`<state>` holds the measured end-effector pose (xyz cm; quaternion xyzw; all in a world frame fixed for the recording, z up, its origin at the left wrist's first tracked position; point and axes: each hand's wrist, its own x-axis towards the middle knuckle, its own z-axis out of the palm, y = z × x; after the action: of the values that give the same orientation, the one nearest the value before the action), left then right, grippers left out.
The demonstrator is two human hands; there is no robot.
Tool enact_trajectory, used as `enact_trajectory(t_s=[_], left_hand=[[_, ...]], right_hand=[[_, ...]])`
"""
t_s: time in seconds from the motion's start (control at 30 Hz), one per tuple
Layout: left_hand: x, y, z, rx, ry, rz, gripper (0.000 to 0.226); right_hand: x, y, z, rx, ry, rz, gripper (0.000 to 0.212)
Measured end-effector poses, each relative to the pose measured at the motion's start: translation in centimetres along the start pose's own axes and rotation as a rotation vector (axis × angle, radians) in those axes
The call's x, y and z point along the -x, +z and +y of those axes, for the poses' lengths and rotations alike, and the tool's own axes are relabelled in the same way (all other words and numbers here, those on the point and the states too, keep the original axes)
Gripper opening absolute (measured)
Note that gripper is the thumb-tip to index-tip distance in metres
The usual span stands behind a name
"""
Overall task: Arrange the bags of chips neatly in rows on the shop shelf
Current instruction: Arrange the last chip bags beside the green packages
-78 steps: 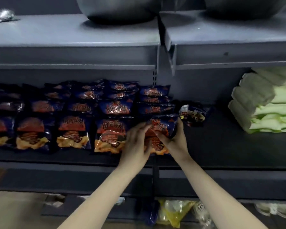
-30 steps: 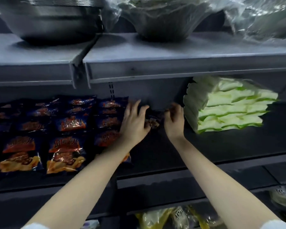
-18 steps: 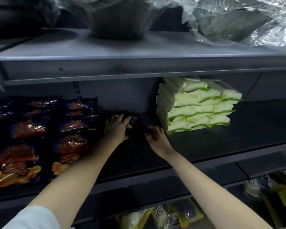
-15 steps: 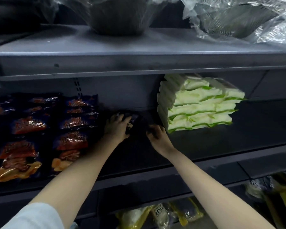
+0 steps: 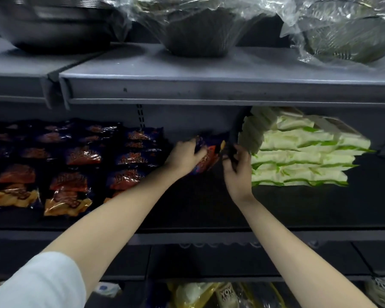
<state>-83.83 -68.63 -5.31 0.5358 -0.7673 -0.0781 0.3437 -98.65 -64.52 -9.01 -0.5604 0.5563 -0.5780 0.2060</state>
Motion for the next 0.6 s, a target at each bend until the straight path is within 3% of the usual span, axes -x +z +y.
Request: enact_trajectory(t_s=[0.07, 0.17, 0.27, 0.33, 0.43, 0.47, 0.53, 0.57, 0.6], left_hand=[[0.5, -2.1, 0.6, 0.262, -0.204, 0.024, 0.027], [1.6, -4.8, -0.8, 0.723, -0.511, 0.016, 0.016], [3.6, -8.2, -3.4, 0.988, -0.608, 0.044, 0.010], [5.3, -10.4, -5.0, 1.081, -0.628, 0.033, 0.013], [8.0, -13.6, -7.5, 1.145, -0.650, -0.002, 0.016], [9.0, -14.9, -8.3, 1.143, -0.663, -0.003, 0.029], [11.2, -17.2, -10.0, 1.071, -0.670, 0.001, 0.080], [12.4, -18.2, -11.1, 1.028, -0.652, -0.002, 0.090], [13.6, -19.3, -12.3, 0.998, -0.631, 0.007, 0.078]], right_hand=[[-0.6, 0.6, -1.0, -0.047, 0.070, -0.020, 0.060], [-0.9, 1.9, -2.6, -0.132, 0.165, -0.179, 0.076], [0.3, 3.4, -4.9, -0.284, 0.221, -0.400, 0.041], [1.7, 5.1, -5.8, -0.296, 0.205, -0.549, 0.025], [4.4, 8.5, -7.5, -0.386, 0.245, -0.668, 0.028], [5.5, 9.7, -8.3, -0.418, 0.255, -0.669, 0.027], [7.4, 12.3, -10.2, -0.447, 0.260, -0.663, 0.030], [8.3, 13.7, -11.0, -0.448, 0.260, -0.656, 0.034], [9.3, 15.1, -11.8, -0.442, 0.266, -0.653, 0.037]])
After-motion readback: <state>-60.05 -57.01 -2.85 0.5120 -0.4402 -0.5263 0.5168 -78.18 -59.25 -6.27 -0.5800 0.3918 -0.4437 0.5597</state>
